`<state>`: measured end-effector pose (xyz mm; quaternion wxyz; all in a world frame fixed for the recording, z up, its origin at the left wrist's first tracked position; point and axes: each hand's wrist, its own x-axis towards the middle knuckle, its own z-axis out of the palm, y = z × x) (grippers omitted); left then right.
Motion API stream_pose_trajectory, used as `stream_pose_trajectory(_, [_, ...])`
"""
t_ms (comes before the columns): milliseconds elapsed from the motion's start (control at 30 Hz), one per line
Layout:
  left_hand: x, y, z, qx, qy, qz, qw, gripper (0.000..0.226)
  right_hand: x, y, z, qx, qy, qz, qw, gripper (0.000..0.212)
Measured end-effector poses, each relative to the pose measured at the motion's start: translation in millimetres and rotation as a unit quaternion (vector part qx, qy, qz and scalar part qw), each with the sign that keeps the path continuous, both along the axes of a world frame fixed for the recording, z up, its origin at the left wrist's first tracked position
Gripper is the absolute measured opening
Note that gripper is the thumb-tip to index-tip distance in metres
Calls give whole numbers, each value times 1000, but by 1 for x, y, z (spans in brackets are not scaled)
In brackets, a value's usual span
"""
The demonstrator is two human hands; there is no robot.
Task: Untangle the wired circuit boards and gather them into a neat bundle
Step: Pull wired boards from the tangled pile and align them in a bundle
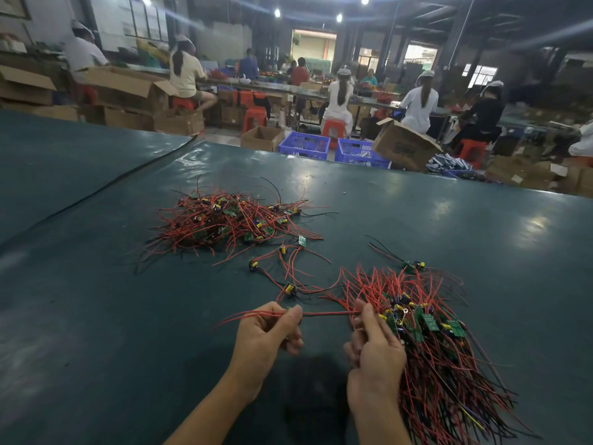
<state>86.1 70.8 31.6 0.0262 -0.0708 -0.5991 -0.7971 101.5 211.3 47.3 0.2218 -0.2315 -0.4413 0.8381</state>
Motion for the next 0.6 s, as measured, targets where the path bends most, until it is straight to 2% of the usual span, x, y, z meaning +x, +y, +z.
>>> stream_pose_trajectory(67, [0,-2,1,5,3,-4,1000,23,1,9,0,-13,21,-8,1000,19])
stream_pose_trajectory(233, [-1,0,-2,46,-29,21,998,20,4,-7,-8,42,13,-16,999,21])
stream_pose_trajectory(433, [0,2,-4,-1,-15,-5,1000,20,10,-31,-14,172,-2,101,980,23])
stream_pose_trajectory(533, [1,1,-5,-27,-1,-35,999,24,14,-40,-13,158,9,148,976,19])
stream_pose_trajectory(600, [3,2,-6,-37,2,-46,998,24,15,-40,-11,150,7,146,978,17])
